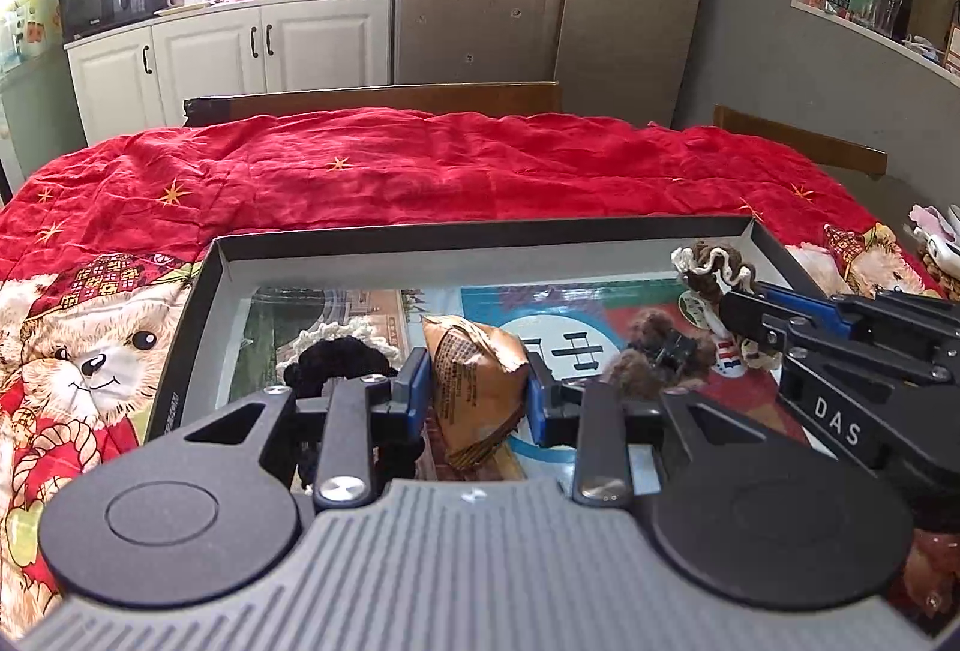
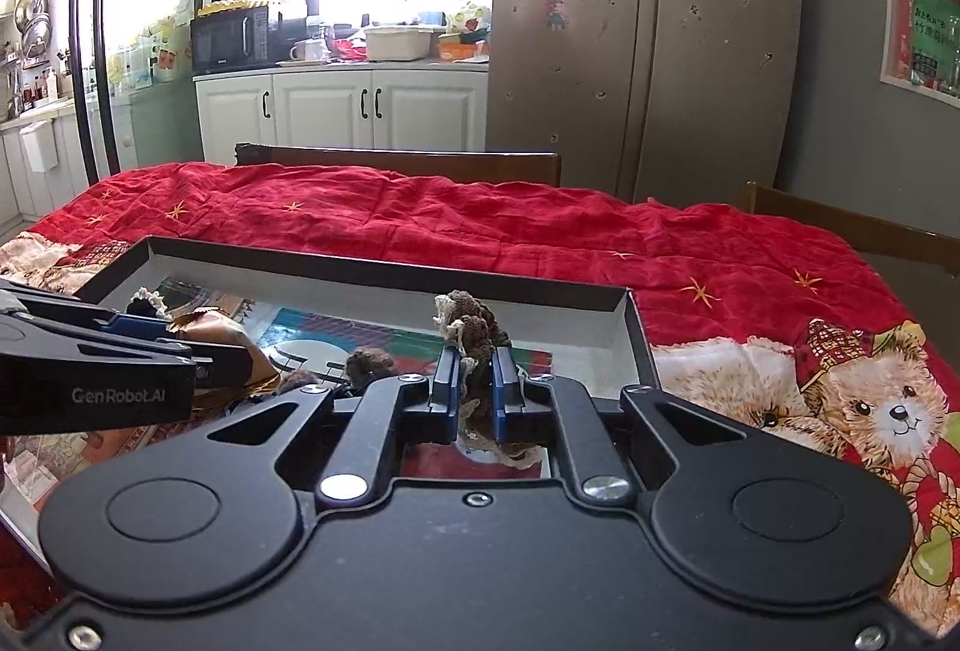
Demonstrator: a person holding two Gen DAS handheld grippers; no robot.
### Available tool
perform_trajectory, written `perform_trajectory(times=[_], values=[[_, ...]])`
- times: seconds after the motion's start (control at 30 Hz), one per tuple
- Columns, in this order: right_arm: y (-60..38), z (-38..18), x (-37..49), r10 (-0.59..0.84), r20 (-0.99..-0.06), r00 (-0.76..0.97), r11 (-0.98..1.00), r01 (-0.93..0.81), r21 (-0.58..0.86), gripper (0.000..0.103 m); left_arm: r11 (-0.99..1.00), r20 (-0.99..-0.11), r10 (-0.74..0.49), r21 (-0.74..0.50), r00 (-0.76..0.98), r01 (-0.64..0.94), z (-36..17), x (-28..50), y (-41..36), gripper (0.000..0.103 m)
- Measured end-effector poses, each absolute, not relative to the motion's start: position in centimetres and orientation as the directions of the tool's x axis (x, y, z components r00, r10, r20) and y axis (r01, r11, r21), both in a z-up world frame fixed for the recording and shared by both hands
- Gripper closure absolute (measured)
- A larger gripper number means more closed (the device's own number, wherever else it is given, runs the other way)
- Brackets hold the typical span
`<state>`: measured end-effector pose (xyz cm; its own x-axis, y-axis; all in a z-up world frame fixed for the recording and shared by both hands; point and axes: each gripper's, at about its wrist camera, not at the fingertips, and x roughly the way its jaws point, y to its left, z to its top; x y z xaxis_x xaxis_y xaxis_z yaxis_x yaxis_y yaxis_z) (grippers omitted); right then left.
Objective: Organize objects
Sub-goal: 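Carry the ruffled scrunchie and tan clip with both tools into the black box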
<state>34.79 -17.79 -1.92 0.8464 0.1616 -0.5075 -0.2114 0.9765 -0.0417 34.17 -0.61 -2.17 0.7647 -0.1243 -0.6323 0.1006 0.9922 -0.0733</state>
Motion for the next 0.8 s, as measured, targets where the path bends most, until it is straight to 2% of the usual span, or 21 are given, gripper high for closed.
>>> perform_trajectory(times=[0.6, 0.8], values=[[-16.79, -2.33, 34.93, 0.194, -0.552, 0.811, 0.956, -0.282, -0.078, 0.091, 0.992, -0.644, -0.124, -0.062, 0.755, 0.11, -2.25, 34.16, -0.92, 0.065], [-16.9, -2.26, 35.11, 0.2, -0.56, 0.804, 0.957, -0.282, -0.064, 0.089, 0.992, -0.644, -0.119, -0.055, 0.755, 0.109, -2.31, 34.17, -1.01, 0.062]])
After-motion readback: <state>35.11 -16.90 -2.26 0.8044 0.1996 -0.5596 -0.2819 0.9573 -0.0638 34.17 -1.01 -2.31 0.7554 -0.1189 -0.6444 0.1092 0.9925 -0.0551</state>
